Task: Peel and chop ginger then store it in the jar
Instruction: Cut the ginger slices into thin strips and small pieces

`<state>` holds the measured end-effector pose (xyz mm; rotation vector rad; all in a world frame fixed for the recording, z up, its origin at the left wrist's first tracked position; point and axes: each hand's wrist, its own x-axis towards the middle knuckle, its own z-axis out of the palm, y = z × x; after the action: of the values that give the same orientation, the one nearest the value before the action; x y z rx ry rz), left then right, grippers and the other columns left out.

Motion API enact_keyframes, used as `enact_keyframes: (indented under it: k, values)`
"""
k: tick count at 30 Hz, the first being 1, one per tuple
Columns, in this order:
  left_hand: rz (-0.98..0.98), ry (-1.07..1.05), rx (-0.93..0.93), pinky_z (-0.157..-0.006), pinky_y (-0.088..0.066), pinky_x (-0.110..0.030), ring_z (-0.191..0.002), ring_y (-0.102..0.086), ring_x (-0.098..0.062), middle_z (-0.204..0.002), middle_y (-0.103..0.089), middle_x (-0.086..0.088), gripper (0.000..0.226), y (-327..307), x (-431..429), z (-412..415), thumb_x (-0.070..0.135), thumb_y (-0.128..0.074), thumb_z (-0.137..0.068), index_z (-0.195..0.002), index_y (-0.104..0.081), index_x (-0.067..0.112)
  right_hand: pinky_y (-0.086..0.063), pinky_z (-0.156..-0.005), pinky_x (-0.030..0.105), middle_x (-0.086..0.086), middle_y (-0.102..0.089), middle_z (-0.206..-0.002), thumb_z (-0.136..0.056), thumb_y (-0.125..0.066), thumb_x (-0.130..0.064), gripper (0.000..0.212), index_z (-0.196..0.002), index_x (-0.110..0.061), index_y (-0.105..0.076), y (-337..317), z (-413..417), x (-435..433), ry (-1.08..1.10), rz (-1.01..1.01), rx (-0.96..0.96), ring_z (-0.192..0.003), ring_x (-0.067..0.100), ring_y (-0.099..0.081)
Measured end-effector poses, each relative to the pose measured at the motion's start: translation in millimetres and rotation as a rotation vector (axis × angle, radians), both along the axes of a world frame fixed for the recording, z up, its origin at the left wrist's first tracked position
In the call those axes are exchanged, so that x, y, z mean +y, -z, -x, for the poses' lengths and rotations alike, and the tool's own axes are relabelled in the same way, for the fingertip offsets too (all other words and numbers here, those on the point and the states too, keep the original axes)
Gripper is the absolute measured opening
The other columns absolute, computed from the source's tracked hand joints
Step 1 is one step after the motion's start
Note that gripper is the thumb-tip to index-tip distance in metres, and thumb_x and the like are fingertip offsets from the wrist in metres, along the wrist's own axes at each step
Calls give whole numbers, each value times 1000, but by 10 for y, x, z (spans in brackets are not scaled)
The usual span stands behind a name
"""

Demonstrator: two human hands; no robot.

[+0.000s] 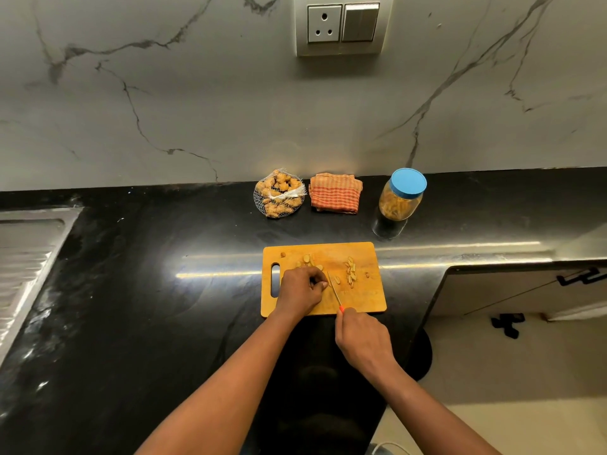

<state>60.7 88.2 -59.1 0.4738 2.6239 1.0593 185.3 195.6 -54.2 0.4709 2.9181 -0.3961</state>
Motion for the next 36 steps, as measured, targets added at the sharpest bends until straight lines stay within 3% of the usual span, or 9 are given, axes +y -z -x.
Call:
enact_keyframes:
  k: [6,29,33,36]
  values:
    - [-2,-10,-11,-67,-49,-22,-70,-57,-7,-83,-71,5,6,16,1,9,16,-74,-81,-86,-76,18,-43,-53,34,0,-64,-75,-105,-28,-42,40,-90,-19,-57,18,4,-21,-13,-6,4,-64,22,-64]
    - [22,-32,-41,-59,-35,-6,-65,-51,1,-84,-70,6,6,-32,14,-12,17,-72,-83,-89,-74,18,-53,-57,35,-3,-64,-75,-104,-26,-45,41,-92,-21,-58,59,-4,123,-4,-37,-10,-65,18,-64]
    - [63,-16,-60,-59,-33,-4,-70,-51,0,-87,-67,8,8,-66,26,8,16,-71,-84,-91,-74,18,-44,-55,32,-1,-67,-79,-105,-27,-43,40,-93,-20,-58,27,7,205,17,-56,0,-69,21,-66]
    - [96,2,-56,-63,-37,-8,-78,-57,-5,-90,-69,5,9,-110,43,33,17,-73,-83,-92,-74,17,-50,-57,34,-1,-67,-78,-105,-27,-44,41,-92,-20,-59,20,12,231,32,-59,3,-68,21,-66]
